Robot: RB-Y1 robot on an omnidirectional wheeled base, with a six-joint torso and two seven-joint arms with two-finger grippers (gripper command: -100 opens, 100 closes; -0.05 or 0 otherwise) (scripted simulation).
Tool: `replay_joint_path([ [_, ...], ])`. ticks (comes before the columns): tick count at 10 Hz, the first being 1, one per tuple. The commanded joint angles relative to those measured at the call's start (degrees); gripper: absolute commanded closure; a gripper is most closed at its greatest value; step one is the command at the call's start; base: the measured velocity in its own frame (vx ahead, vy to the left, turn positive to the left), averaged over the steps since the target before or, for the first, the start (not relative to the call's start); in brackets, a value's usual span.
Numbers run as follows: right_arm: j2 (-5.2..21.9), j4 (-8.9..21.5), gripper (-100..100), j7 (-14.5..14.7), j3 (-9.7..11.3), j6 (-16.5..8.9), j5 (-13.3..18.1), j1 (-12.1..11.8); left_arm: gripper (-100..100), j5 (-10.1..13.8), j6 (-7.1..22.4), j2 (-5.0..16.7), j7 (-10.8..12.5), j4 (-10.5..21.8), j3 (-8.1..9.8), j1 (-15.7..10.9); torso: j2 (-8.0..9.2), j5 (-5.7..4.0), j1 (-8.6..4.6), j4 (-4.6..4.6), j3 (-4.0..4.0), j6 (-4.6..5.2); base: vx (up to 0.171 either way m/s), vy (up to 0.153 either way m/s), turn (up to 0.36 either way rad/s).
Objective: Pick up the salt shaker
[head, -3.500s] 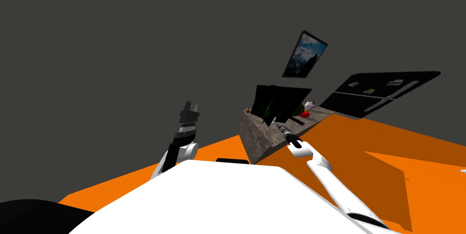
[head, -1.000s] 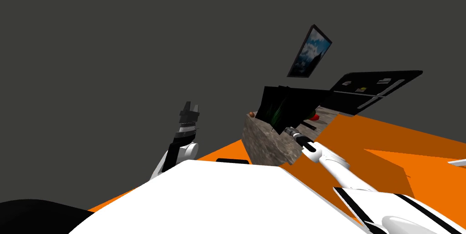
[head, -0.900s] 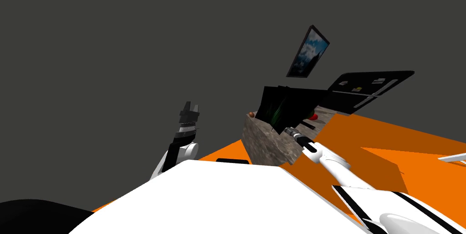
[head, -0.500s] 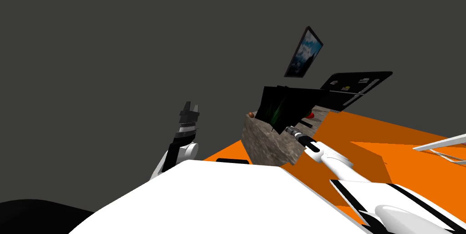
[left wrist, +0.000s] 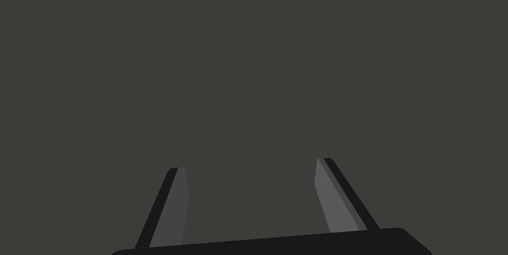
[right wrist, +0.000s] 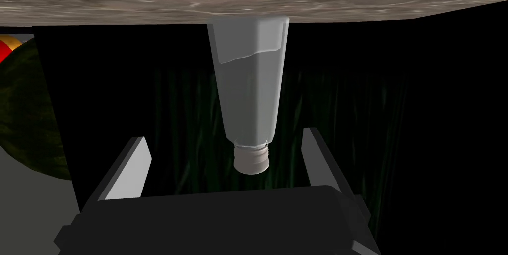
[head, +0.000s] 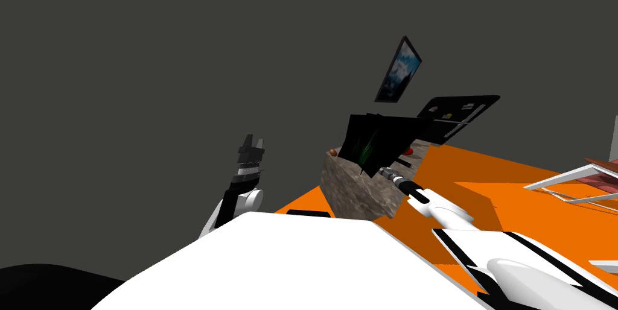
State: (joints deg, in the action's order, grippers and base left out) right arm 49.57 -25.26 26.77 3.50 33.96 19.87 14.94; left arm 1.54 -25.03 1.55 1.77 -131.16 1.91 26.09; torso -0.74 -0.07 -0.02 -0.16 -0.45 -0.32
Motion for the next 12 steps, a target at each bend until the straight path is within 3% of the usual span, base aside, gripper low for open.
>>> replay_joint_path([
  [1,0.0,0.0,-100,0.0,0.0,0.0,0.0,0.0,0,0.0,0.0,0.0,0.0,0.0,0.0,0.0,0.0,0.0,0.0,0.0,0.0,0.0,0.016,0.021,-0.011],
  [2,0.0,0.1,100,0.0,0.0,0.2,0.0,0.0,0,0.0,0.0,0.0,0.0,0.0,0.0,0.0,0.05,-0.02,-0.1,0.01,0.03,-0.02,0.0,0.0,0.0],
  [6,0.0,0.1,100,0.0,0.0,0.2,0.0,0.0,0,0.0,0.0,0.0,0.0,0.0,0.0,0.0,0.08,-0.07,-0.28,0.01,0.04,0.0,0.0,0.0,0.0],
  [7,0.0,0.1,0,0.0,0.0,0.2,0.0,0.0,0,0.0,0.0,0.0,0.0,0.0,0.0,0.0,0.08,-0.07,-0.29,0.01,0.04,0.0,0.0,0.0,0.0],
  [8,-1.4,0.2,-100,1.9,0.2,1.0,0.5,0.4,0,0.0,0.0,0.0,0.0,0.0,0.0,0.0,0.08,-0.07,-0.29,0.01,0.04,0.0,-0.055,-0.002,-0.098],
  [9,-2.0,0.2,-100,2.8,0.2,1.3,0.7,0.6,0,0.0,0.0,0.0,0.0,0.0,0.01,0.0,0.24,-0.09,-0.29,0.03,0.12,0.03,-0.097,-0.012,-0.127],
  [11,-2.0,4.6,-100,2.8,0.2,1.4,0.7,1.1,0,0.0,0.0,0.0,0.0,0.0,0.0,0.0,0.42,-0.15,-0.19,0.02,0.21,0.01,-0.041,-0.004,0.002],
  [12,-3.4,0.2,-100,4.9,0.2,2.1,1.2,1.3,0,0.0,0.0,0.0,0.0,0.0,0.0,0.0,0.37,-0.13,-0.14,0.02,0.18,0.02,-0.04,-0.018,-0.12],
])
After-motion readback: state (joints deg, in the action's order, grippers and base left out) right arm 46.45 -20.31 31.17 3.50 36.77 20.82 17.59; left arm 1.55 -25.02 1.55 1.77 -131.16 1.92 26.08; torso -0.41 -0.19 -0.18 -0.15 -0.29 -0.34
